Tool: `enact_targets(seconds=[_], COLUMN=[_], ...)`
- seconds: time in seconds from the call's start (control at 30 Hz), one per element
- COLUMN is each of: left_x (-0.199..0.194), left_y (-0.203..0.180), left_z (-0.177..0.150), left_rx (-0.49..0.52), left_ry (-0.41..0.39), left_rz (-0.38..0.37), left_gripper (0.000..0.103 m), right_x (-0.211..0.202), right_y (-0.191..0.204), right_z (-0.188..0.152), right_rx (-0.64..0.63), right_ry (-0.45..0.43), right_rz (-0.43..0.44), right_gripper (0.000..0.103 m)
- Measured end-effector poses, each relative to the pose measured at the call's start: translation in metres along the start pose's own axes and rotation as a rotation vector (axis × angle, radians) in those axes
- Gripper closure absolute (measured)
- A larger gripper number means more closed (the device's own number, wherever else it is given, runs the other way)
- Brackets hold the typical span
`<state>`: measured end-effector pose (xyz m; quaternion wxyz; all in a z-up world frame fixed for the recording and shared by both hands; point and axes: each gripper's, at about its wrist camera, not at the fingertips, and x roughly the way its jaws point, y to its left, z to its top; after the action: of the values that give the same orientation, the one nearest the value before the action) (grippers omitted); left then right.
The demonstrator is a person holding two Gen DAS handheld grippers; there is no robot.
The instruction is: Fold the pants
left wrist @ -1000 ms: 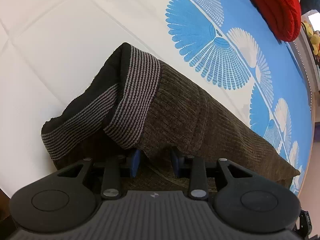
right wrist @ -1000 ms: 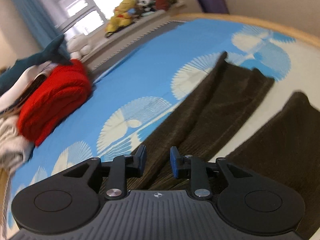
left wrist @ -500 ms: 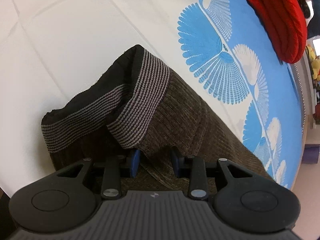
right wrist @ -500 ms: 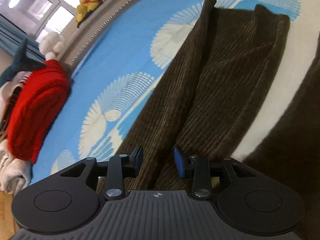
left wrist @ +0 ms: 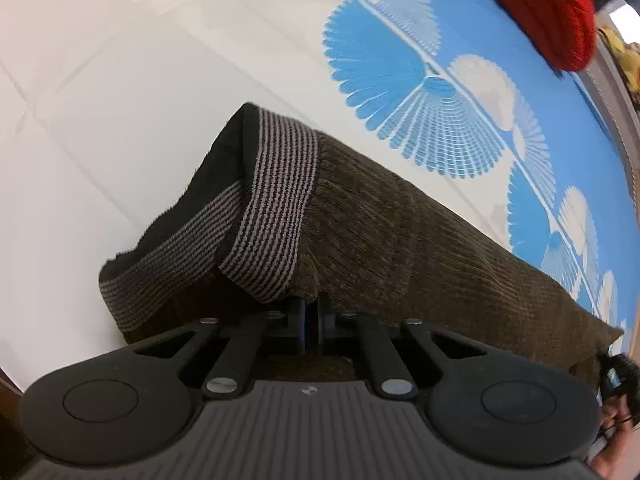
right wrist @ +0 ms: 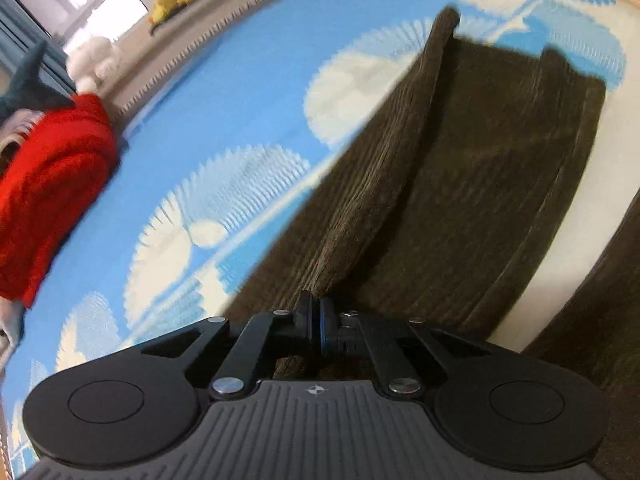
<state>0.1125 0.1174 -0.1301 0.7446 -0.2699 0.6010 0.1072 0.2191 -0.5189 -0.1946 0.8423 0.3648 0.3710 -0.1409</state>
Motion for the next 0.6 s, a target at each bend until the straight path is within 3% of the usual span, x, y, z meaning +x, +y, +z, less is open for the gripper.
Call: enact_targets(seconds=[0.23, 0.4, 0.47, 0.6], left_x=[-0.041, -0.063, -0.068, -0.068], left_y=[0.006, 0.031, 0.041, 0.058], left_z=[-0.013, -0.016, -0.016, -0.017], left_rx=[0.135, 0.188, 0.202, 0.258], left_ry=[-0.113, -0.13, -0.131, -0.093], left_rz=[-0.054, -0.133, -0.141, -0.135], left_gripper=[0.1, 0.101, 0.101, 0.101], right_x=[-0.078, -0.144, -0.159, -0.164], right_y=[0.013, -0.017, -0.034, -0.059], right_z=[0.003, -0.016, -0.031, -0.06], right_rx=[-0.083, -0.121, -0.139, -0.218], right_ry=[-0.05, -0.032, 0.021, 0.214], right_rz=[0.012, 0.051, 0.045, 0.018], right_gripper=[0.101, 0.101, 0.101, 0.101])
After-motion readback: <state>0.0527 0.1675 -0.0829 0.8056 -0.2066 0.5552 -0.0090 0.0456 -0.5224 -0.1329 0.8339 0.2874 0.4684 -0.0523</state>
